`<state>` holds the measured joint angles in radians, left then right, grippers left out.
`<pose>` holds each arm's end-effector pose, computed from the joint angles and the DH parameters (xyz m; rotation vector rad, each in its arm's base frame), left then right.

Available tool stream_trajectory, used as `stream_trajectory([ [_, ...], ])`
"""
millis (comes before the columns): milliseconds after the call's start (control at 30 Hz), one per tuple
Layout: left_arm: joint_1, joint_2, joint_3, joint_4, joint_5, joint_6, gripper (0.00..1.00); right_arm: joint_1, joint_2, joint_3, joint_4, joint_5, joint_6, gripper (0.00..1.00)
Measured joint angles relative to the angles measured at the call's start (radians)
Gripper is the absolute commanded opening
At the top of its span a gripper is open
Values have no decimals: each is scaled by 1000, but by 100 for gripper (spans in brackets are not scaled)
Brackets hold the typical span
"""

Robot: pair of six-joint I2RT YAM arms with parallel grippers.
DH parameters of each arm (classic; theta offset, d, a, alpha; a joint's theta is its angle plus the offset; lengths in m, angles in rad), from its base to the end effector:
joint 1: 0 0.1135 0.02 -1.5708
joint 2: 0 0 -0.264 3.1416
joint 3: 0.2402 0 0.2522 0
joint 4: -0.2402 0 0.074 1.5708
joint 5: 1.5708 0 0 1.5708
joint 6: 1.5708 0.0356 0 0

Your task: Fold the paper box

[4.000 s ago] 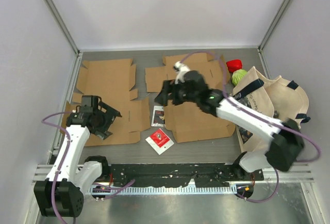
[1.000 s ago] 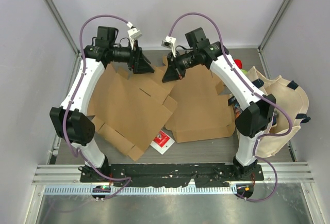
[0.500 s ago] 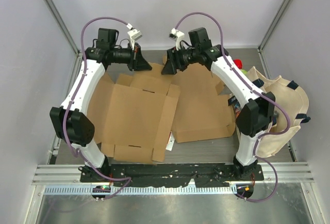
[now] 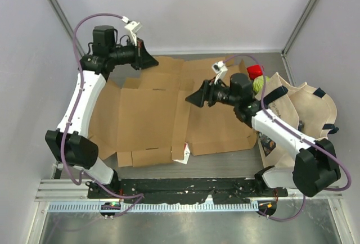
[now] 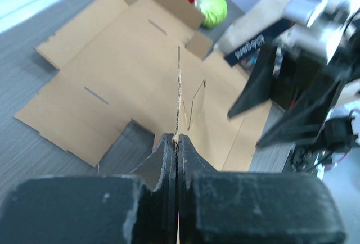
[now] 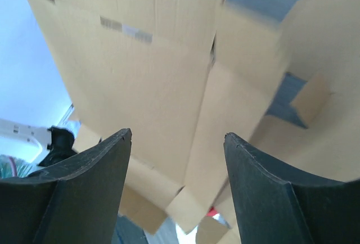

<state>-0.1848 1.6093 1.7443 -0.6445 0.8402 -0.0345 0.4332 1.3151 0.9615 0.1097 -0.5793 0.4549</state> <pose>0.3393 -0.0904 0.4220 0.6639 1.9287 -1.0028 0.2682 0.1455 0.3153 -0.4172 1.8832 1.1364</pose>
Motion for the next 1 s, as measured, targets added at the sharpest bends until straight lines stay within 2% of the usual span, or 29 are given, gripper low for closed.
stream_trajectory([
  [133, 37, -52, -11, 105, 8, -104, 0, 87, -11, -121, 127, 32, 56, 70],
  [300, 106, -126, -82, 285, 51, -288, 0, 97, -11, -201, 280, 61, 129, 69],
  [567, 193, -158, -134, 509, 121, -566, 0, 63, -24, -150, 237, 73, 42, 70],
  [800, 222, -183, -155, 620, 148, -701, 0, -74, 15, -53, 264, -61, -13, 70],
  [1000, 252, -212, -182, 719, 141, -808, 0, -69, 92, -24, 400, -200, 51, 64],
])
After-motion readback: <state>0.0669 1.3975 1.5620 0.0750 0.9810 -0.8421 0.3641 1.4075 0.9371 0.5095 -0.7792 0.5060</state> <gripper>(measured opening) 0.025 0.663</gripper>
